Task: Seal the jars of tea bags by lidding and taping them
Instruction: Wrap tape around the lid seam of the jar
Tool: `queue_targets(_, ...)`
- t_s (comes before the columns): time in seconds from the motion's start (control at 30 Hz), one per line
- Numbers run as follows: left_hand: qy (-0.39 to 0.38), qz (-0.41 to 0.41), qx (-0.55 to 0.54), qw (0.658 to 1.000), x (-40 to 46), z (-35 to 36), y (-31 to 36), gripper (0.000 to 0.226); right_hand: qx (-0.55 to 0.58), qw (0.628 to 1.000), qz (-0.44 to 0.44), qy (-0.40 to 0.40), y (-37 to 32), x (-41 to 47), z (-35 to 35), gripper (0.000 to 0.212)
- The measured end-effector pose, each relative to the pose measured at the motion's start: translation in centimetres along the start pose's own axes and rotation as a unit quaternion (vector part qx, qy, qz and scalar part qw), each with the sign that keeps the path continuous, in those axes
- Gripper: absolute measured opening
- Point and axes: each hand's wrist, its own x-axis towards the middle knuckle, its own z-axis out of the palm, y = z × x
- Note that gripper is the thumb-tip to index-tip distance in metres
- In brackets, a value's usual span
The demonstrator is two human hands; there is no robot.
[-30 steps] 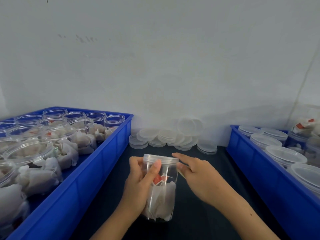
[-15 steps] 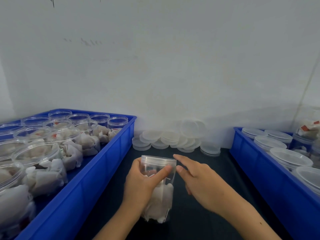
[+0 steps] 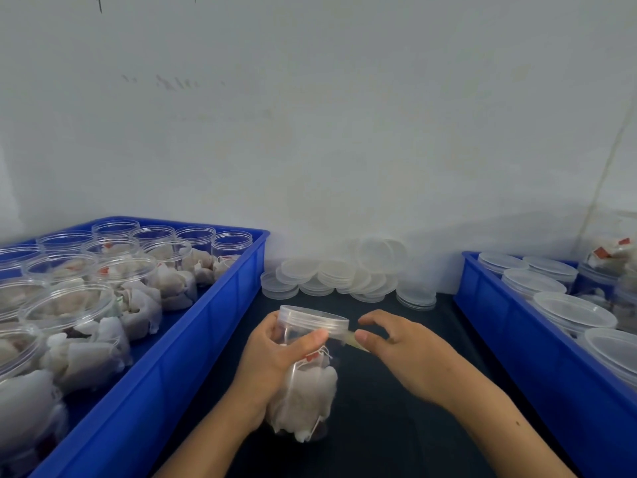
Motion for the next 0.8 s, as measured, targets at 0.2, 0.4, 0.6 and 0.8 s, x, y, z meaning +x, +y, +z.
queue_targets(0.2, -0.039, -0.023, -0.032, 0.998, 0.2, -0.6, -0.1, 0.068, -0.011, 1.000, -0.026, -0.002, -0.1, 0.4, 0.8, 0.039)
queue_targets(0.4, -0.060, -0.030, -0.037, 0.997, 0.3, -0.5, -0.1, 0.067, -0.043, 0.997, -0.046, 0.047, -0.3, 0.0, 0.7, 0.041)
queue_targets(0.6, -0.059, -0.025, -0.040, 0.997, 0.4, -0.6, -0.2, 0.065, -0.082, 0.992, -0.061, 0.068, -0.7, -0.7, 0.5, 0.041)
queue_targets(0.8, -0.053, -0.024, -0.041, 0.997, 0.5, -0.6, -0.2, 0.070, -0.128, 0.987, -0.060, 0.082, -1.2, -1.5, -0.4, 0.044)
